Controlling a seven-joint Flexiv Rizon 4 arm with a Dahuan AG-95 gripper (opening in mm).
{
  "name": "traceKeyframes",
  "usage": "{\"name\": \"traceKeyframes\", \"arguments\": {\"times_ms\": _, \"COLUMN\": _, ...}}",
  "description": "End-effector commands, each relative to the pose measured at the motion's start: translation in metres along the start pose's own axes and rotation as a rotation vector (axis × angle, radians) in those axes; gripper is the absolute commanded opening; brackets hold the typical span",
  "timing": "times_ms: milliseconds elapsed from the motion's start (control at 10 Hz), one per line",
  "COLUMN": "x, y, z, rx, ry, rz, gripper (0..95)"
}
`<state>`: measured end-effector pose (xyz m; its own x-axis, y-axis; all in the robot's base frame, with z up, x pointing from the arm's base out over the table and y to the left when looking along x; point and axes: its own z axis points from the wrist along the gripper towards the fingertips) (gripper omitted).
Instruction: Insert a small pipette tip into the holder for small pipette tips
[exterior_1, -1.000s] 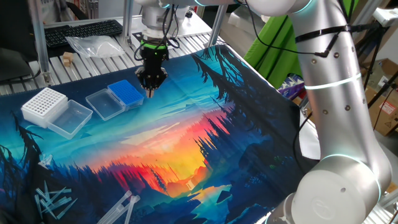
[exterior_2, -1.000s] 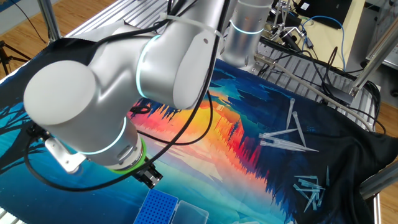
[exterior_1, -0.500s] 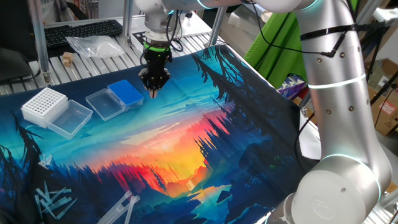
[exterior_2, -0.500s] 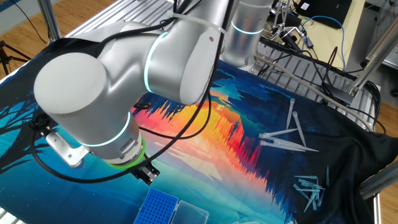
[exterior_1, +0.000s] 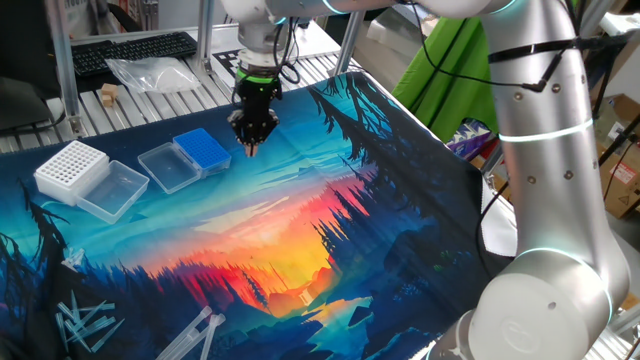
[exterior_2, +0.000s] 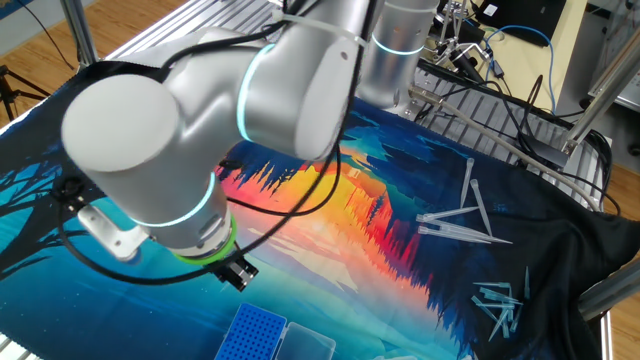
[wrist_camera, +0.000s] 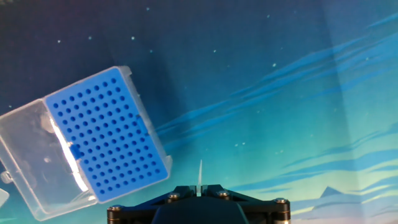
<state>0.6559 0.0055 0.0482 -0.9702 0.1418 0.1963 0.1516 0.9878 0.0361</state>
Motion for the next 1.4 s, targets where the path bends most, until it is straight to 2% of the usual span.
{"name": "traceKeyframes", "arguments": {"times_ms": 100, "x": 0.002, "y": -0.002, "z": 0.003, "rx": 0.033, "ry": -0.050, "rz": -0.023, "gripper": 0.0}}
{"name": "traceKeyframes", "arguments": {"times_ms": 300, "x": 0.006, "y": -0.004, "z": 0.009, "rx": 0.057, "ry": -0.068, "rz": -0.035, "gripper": 0.0}}
{"name": "traceKeyframes", "arguments": {"times_ms": 400, "x": 0.007, "y": -0.006, "z": 0.014, "rx": 0.057, "ry": -0.076, "rz": -0.036, "gripper": 0.0}}
{"name": "traceKeyframes", "arguments": {"times_ms": 1000, "x": 0.014, "y": -0.017, "z": 0.025, "rx": 0.056, "ry": -0.083, "rz": -0.037, "gripper": 0.0}}
{"name": "traceKeyframes", "arguments": {"times_ms": 1300, "x": 0.018, "y": -0.017, "z": 0.029, "rx": 0.083, "ry": -0.101, "rz": -0.038, "gripper": 0.0}}
{"name": "traceKeyframes", "arguments": {"times_ms": 1400, "x": 0.019, "y": -0.018, "z": 0.029, "rx": 0.083, "ry": -0.103, "rz": -0.037, "gripper": 0.0}}
